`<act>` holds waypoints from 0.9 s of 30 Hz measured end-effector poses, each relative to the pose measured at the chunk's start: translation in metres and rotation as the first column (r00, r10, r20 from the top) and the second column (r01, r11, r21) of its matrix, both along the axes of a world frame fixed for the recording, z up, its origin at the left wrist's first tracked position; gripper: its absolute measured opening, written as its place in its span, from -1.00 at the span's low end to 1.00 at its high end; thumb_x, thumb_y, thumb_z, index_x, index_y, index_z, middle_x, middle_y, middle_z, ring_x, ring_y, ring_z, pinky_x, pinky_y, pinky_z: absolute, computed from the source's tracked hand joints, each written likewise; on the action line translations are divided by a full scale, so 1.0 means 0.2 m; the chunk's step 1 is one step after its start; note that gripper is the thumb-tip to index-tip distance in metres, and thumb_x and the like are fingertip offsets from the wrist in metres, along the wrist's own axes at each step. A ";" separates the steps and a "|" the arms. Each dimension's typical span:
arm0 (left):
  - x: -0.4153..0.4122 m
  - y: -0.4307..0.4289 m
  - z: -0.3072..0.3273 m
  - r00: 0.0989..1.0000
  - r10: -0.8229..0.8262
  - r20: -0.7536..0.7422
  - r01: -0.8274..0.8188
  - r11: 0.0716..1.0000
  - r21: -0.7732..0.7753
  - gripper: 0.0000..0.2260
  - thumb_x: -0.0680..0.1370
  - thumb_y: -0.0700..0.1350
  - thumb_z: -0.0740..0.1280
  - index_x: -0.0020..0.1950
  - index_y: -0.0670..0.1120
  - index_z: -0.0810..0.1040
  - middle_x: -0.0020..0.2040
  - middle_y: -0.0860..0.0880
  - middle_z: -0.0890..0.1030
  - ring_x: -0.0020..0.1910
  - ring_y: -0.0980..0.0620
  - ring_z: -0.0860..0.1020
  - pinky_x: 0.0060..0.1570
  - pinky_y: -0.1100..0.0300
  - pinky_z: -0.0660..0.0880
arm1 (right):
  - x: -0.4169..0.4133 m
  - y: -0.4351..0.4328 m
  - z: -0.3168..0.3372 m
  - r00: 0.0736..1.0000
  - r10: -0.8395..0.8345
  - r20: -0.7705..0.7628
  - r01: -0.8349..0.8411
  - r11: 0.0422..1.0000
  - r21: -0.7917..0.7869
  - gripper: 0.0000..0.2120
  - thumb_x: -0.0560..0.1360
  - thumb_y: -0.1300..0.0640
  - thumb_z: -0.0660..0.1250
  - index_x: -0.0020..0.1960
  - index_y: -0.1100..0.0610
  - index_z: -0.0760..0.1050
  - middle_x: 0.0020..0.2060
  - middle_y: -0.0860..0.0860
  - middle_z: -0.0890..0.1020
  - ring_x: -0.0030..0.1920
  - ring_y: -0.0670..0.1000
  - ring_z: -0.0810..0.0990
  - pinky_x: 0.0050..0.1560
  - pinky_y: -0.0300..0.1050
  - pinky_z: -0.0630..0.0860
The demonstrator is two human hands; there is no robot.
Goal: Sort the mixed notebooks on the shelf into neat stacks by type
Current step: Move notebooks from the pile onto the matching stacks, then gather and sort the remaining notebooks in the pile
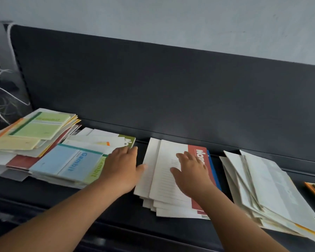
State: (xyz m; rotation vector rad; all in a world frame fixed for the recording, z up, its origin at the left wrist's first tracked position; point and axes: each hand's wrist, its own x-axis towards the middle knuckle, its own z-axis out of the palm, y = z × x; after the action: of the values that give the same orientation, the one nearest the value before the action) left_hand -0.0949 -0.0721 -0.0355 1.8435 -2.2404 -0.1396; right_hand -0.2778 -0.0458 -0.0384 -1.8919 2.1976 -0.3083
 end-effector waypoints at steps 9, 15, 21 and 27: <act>0.54 -0.19 0.01 0.985 0.116 0.127 -0.115 0.993 -0.016 -0.46 0.59 0.23 0.10 0.48 -0.03 0.23 0.42 -0.03 0.36 0.41 -0.06 0.30 0.32 0.04 0.30 | 0.47 -0.15 0.04 0.963 0.176 0.203 -0.162 0.983 -0.084 -0.56 0.63 0.02 0.18 0.49 0.06 0.28 0.44 0.00 0.38 0.40 0.04 0.38 0.32 -0.13 0.33; 0.86 -0.26 -0.02 0.980 0.072 0.186 -0.101 0.983 0.152 -0.26 0.46 0.41 0.11 0.51 0.02 0.15 0.50 -0.02 0.24 0.48 -0.07 0.19 0.39 -0.05 0.22 | 0.73 -0.25 -0.02 0.944 0.129 0.303 -0.128 0.991 -0.022 -0.50 0.60 -0.01 0.24 0.50 0.06 0.27 0.35 0.03 0.45 0.27 0.05 0.49 0.20 -0.09 0.47; 1.03 -0.29 -0.05 0.974 -0.158 0.164 0.087 0.924 0.372 0.10 0.12 0.61 0.18 0.53 0.17 -0.08 0.53 0.03 0.07 0.52 -0.03 0.02 0.43 -0.14 0.11 | 0.89 -0.32 -0.06 0.966 0.071 0.249 -0.082 0.996 0.035 -0.40 0.57 -0.06 0.26 0.55 0.01 0.16 0.44 0.01 0.34 0.38 0.13 0.37 0.34 0.12 0.44; 0.98 -0.34 -0.09 0.971 -0.117 0.209 0.070 0.973 0.219 0.04 0.24 0.61 0.06 0.56 0.04 -0.02 0.56 -0.08 0.05 0.54 -0.12 -0.02 0.48 -0.17 -0.07 | 0.93 -0.32 -0.14 0.935 -0.109 0.338 0.110 0.994 0.017 -0.41 0.56 -0.03 0.28 0.54 0.00 0.19 0.45 -0.01 0.32 0.37 0.10 0.39 0.32 0.09 0.46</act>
State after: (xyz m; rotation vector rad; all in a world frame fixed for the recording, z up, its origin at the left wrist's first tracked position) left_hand 0.1014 -0.1393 -0.0536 1.9424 -2.5546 -0.2047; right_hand -0.0914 -0.1100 -0.0666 -1.5781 2.0687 -0.6068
